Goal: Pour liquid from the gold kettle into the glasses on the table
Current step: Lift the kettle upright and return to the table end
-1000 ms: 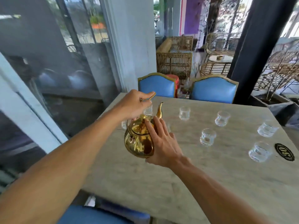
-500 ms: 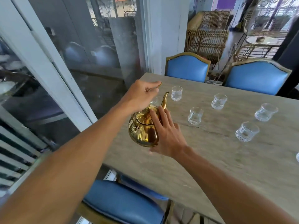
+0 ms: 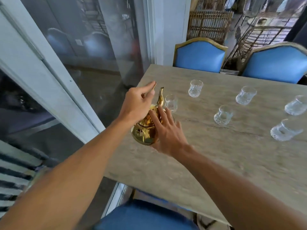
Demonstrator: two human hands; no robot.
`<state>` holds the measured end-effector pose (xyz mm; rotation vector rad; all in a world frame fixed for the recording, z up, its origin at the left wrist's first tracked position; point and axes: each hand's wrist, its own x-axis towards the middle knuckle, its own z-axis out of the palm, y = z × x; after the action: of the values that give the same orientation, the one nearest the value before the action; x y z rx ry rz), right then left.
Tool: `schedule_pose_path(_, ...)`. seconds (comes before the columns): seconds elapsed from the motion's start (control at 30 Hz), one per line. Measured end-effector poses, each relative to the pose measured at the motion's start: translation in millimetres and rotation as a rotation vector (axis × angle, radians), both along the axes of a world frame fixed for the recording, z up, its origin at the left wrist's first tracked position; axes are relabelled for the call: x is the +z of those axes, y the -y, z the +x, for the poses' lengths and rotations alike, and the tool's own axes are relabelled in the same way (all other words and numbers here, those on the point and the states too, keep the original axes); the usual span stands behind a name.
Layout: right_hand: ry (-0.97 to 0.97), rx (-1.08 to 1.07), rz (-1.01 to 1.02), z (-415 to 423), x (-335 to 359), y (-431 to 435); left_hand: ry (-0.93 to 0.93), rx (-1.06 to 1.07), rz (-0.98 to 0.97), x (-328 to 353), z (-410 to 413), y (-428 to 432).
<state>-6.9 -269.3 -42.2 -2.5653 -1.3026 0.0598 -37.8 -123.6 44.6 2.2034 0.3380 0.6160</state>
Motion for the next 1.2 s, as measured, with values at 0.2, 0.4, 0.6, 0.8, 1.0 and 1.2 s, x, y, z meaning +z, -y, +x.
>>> schedule_pose_path(0.2, 0.022, -0.029, -0.140, 14.2, -28.7, -48.2, -0.031, 0.075, -0.096, -35.3, 11.0, -32.9)
schedule_pose_path(0.4, 0.032, -0.015, -0.156, 31.4, -52.1, -85.6, -0.065, 0.139, -0.109, -56.9, 25.8, -62.2)
schedule_pose_path(0.6, 0.014, 0.002, -0.151, 50.4, -68.3, -111.9, -0.073, 0.150, -0.146, -71.0, 42.1, -87.8)
schedule_pose_path(0.8, -0.022, 0.038, -0.173, 60.0, -80.0, -130.9, -0.109, 0.173, -0.131, -80.8, 49.1, -106.5)
schedule_pose_path(1.0, -0.122, 0.081, -0.160, 70.3, -80.8, -146.9, -0.139, 0.199, -0.098, -84.0, 58.8, -119.9)
schedule_pose_path(1.2, -0.187, 0.115, -0.127, 79.4, -82.0, -155.9, -0.170, 0.239, -0.079, -87.3, 69.9, -127.7)
